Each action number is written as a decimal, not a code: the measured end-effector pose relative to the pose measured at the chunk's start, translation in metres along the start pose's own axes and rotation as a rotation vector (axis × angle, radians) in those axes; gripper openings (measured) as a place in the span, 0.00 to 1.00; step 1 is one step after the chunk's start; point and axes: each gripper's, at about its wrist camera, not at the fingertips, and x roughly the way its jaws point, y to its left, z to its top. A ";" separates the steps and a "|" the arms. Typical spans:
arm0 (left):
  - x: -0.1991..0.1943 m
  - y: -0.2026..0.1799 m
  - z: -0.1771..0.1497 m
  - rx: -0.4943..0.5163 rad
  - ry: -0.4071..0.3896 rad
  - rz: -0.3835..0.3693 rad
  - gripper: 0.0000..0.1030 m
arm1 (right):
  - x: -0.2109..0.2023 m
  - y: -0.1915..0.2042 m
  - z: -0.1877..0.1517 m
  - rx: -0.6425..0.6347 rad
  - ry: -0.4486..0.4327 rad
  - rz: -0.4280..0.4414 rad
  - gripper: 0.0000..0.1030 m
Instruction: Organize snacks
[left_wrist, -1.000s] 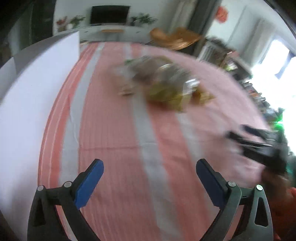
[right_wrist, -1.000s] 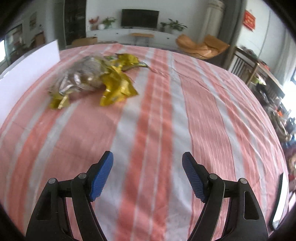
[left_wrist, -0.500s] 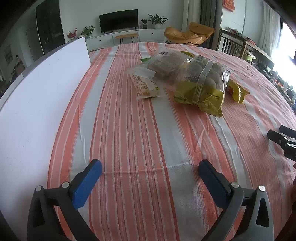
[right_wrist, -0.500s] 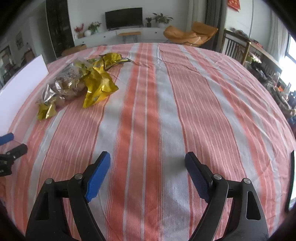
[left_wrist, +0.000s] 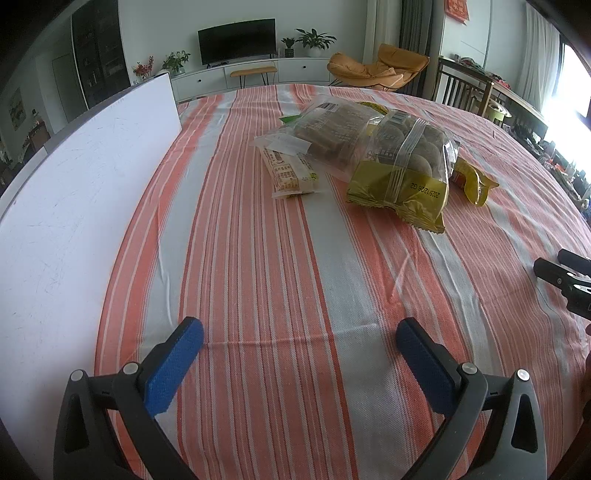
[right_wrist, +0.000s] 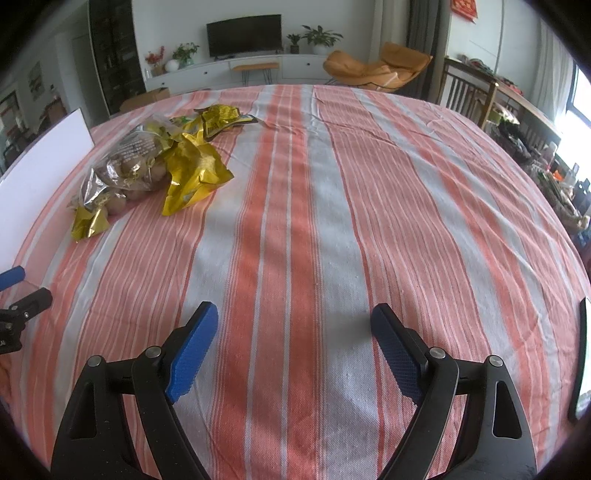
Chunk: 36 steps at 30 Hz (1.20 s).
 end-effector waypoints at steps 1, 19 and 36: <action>0.000 0.000 0.000 0.000 0.000 0.000 1.00 | 0.000 0.000 0.000 0.000 0.000 0.000 0.85; 0.000 0.001 0.000 0.000 0.000 0.000 1.00 | 0.000 0.000 0.000 0.000 -0.001 0.000 0.85; -0.001 0.000 0.000 0.000 0.001 0.001 1.00 | 0.006 0.002 0.004 0.002 0.000 -0.008 0.85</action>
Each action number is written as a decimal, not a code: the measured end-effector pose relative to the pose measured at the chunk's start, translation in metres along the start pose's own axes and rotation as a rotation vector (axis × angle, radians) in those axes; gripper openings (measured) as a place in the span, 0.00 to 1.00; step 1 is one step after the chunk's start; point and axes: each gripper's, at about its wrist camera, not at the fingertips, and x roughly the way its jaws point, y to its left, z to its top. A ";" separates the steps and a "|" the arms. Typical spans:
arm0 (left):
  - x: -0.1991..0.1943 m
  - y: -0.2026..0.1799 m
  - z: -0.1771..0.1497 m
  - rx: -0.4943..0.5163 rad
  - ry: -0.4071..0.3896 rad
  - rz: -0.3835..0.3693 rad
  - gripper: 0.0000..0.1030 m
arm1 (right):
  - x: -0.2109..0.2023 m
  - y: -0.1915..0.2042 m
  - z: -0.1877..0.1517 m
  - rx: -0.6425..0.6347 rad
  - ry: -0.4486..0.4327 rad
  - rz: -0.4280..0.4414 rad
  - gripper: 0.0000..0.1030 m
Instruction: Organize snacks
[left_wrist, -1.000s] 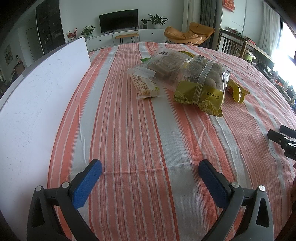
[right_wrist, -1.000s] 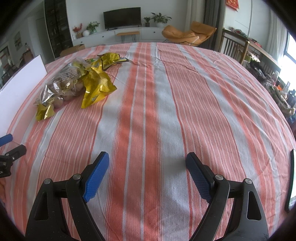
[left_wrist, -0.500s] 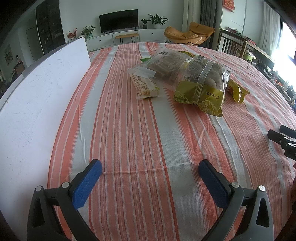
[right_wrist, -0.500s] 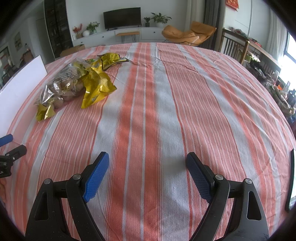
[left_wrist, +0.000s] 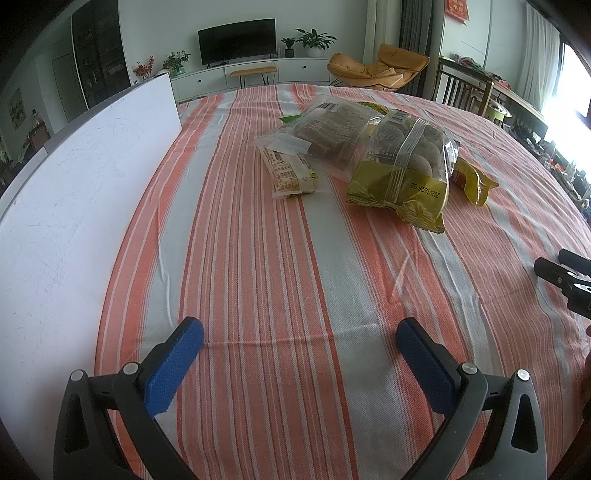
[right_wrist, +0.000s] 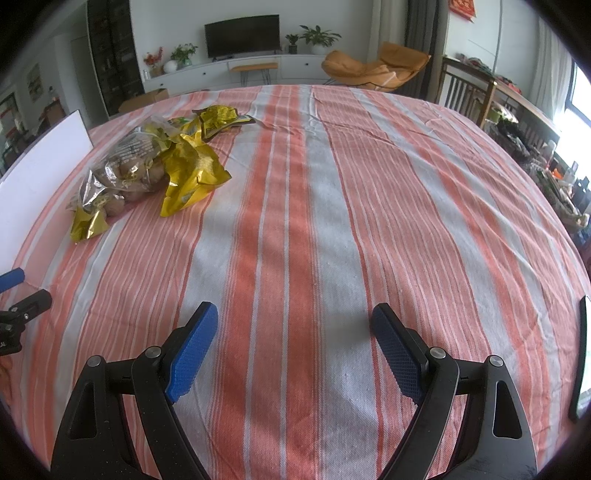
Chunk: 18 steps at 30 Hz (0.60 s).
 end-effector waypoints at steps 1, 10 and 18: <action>0.000 0.000 0.000 0.000 0.000 0.000 1.00 | 0.000 0.000 0.000 0.000 0.000 -0.001 0.85; 0.000 0.000 0.000 0.000 0.000 0.000 1.00 | 0.001 0.000 0.000 0.003 0.000 -0.001 0.85; 0.000 0.000 0.000 0.000 0.000 0.000 1.00 | 0.001 -0.001 0.000 0.020 0.000 -0.010 0.85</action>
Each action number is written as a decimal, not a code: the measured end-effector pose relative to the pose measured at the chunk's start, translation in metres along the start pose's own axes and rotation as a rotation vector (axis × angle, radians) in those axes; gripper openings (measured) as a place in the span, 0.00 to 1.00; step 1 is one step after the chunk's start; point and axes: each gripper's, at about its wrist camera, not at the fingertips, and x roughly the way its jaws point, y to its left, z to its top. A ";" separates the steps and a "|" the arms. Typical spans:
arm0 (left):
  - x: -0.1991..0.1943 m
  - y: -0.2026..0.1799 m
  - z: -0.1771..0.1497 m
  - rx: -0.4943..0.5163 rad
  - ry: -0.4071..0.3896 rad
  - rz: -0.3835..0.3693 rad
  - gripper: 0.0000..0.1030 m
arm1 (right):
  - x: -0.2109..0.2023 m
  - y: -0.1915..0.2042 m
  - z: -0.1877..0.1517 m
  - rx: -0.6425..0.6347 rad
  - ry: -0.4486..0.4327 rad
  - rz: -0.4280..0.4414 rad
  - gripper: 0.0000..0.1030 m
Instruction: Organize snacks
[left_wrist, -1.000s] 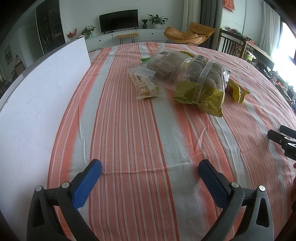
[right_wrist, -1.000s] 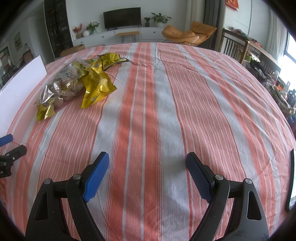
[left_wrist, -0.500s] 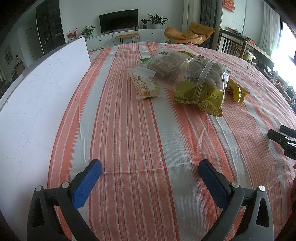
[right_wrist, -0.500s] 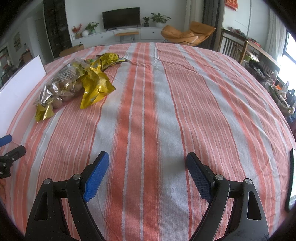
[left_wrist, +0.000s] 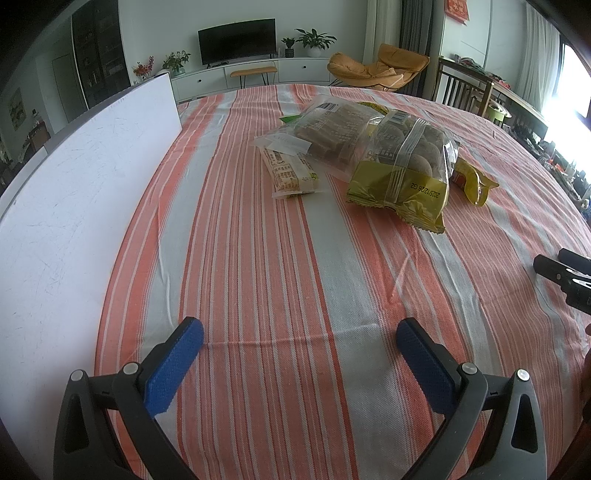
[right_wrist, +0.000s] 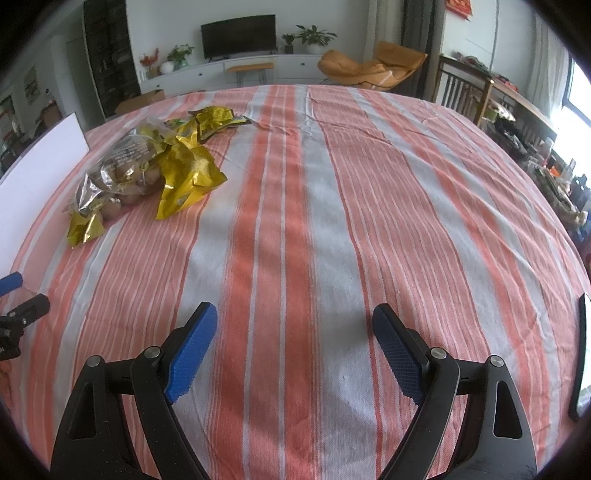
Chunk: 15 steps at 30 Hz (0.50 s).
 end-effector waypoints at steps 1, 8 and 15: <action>0.001 0.001 0.001 0.000 0.000 0.000 1.00 | 0.000 0.000 0.000 0.003 0.000 -0.001 0.85; 0.000 0.000 0.000 0.000 0.000 0.000 1.00 | 0.000 0.000 0.000 0.006 0.000 -0.006 0.85; 0.001 0.000 0.000 0.000 0.001 0.000 1.00 | 0.000 0.000 0.000 0.006 0.000 -0.006 0.86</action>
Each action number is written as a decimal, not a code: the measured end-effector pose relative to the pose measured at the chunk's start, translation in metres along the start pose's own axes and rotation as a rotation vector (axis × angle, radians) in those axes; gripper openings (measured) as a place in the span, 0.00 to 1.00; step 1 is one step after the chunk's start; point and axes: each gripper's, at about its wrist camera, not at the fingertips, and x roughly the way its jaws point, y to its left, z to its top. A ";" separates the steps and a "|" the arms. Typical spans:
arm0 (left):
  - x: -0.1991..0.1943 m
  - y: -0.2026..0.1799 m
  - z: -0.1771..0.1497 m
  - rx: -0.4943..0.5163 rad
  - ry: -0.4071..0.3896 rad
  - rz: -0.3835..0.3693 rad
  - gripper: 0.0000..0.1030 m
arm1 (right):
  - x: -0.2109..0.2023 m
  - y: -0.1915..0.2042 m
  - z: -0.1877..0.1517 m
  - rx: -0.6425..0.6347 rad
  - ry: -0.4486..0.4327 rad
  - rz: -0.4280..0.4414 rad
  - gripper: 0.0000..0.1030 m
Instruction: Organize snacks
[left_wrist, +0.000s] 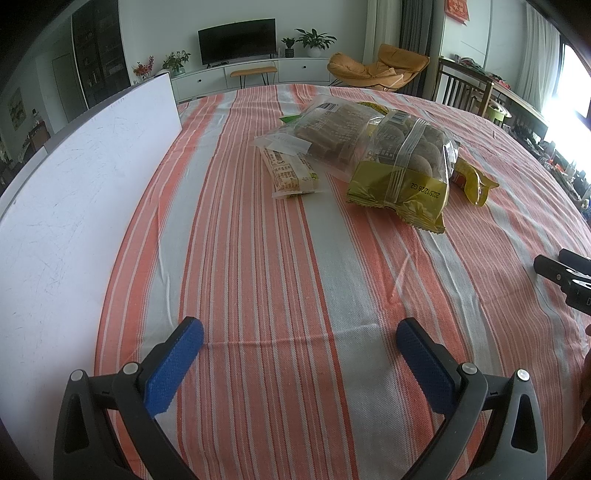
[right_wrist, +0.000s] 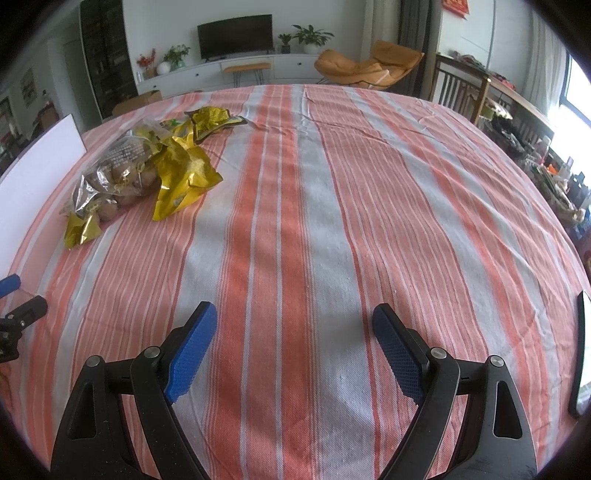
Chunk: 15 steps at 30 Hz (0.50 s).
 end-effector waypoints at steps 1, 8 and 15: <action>0.000 0.000 0.000 0.000 0.000 0.000 1.00 | 0.000 0.000 0.000 0.000 0.000 0.000 0.86; 0.000 0.000 0.000 0.000 0.000 0.000 1.00 | 0.000 0.000 0.000 0.001 0.000 0.001 0.86; 0.000 0.000 0.000 0.000 0.000 0.000 1.00 | 0.000 -0.001 -0.001 0.005 -0.002 0.007 0.86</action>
